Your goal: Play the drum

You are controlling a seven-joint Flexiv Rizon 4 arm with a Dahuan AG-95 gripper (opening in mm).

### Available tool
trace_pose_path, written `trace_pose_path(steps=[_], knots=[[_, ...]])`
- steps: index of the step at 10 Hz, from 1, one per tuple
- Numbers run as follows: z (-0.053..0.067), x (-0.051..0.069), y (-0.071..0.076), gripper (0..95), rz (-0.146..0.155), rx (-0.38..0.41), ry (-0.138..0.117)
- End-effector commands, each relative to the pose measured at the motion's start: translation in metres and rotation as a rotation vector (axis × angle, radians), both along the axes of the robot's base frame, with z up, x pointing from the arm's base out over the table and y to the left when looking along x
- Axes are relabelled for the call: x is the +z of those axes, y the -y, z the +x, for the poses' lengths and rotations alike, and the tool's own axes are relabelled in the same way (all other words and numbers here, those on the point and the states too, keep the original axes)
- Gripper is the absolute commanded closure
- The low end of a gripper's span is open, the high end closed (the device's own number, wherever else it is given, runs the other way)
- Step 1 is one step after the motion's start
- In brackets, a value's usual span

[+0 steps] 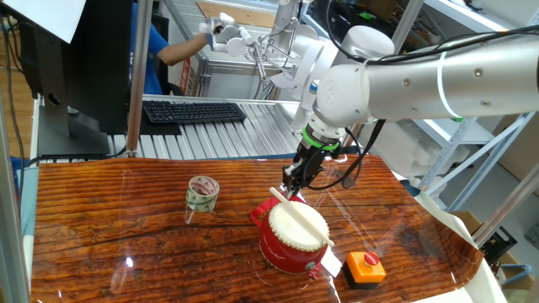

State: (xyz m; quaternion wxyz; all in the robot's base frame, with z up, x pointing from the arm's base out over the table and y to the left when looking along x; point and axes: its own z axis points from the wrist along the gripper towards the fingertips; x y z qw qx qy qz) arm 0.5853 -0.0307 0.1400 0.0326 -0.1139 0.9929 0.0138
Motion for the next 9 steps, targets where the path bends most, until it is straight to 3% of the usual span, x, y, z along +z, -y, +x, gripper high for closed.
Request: trace_pose_path(steps=[1,7,9], knots=[[0.0,0.0,-0.001,57.0,0.003,-0.001,-0.001],[0.003,-0.001,-0.015,57.0,0.006,-0.04,-0.002],[0.012,-0.004,-0.013,57.0,0.015,-0.037,-0.002]])
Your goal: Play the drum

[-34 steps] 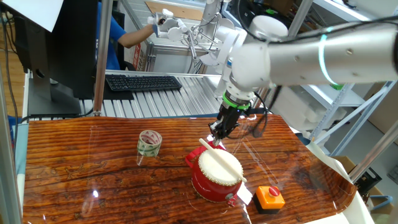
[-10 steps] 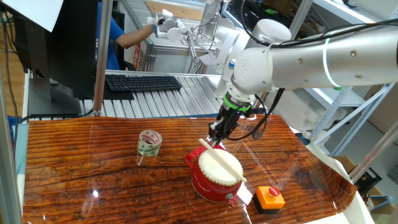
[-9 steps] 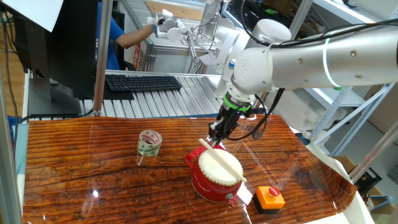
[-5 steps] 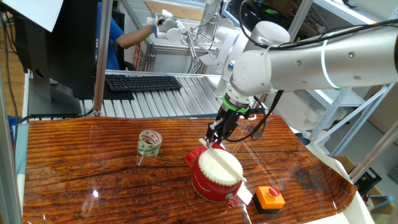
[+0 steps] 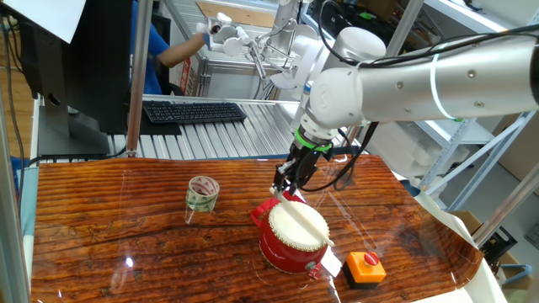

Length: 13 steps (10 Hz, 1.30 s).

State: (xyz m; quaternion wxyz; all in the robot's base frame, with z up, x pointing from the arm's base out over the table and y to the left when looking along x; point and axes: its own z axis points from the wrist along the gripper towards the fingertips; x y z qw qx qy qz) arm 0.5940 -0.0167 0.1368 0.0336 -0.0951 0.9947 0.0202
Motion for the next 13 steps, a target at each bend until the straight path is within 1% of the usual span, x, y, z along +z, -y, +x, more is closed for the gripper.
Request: trace_pose_path(steps=[1,2,3,4,6,10,13], knots=[[0.01,0.0,0.003,57.0,0.016,0.004,-0.006],[0.015,0.0,0.005,57.0,0.018,0.014,-0.007],[0.019,-0.001,0.004,57.0,0.02,0.018,-0.005],[0.023,-0.001,0.002,57.0,0.015,0.022,-0.003],[0.026,0.001,0.0,57.0,0.011,0.03,-0.002],[0.031,-0.009,-0.008,57.0,0.012,0.032,0.002],[0.034,-0.009,-0.009,57.0,0.01,0.041,0.001]])
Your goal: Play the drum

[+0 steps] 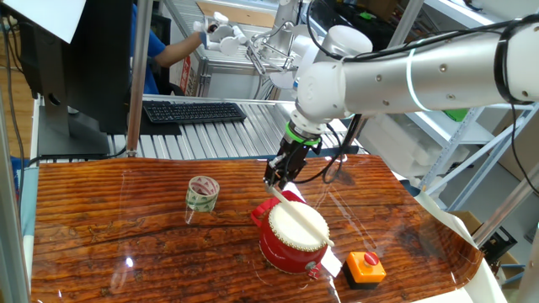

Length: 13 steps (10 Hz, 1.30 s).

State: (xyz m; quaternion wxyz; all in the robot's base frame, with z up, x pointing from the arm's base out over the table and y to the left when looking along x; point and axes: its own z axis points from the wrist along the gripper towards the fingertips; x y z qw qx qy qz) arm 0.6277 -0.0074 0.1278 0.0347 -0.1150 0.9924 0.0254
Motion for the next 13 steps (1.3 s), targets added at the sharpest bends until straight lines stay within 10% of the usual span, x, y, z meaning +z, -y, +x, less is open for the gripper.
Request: trace_pose_path(steps=[1,7,8,13], knots=[[0.0021,0.0,0.0009,76.0,-0.001,0.01,-0.002],[0.0047,-0.0025,0.0009,76.0,-0.01,0.007,0.0],[0.0047,-0.0027,0.0013,57.0,-0.01,0.008,0.0],[0.0047,-0.0038,0.0035,57.0,-0.007,0.01,-0.003]])
